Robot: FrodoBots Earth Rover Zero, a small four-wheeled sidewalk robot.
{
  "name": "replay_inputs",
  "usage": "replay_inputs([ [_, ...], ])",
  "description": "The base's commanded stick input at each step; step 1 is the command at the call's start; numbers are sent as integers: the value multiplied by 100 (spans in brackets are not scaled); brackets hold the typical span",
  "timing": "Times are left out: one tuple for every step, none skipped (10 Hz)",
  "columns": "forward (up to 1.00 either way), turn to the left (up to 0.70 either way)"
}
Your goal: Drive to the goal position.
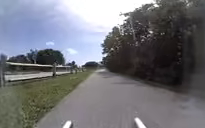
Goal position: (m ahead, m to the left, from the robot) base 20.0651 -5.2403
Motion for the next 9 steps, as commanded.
replay_inputs([
  [50, 0],
  [50, 0],
  [50, 0],
  [50, 0],
  [50, 0],
  [50, 0],
  [50, 0],
  [50, 0],
  [50, 0],
])
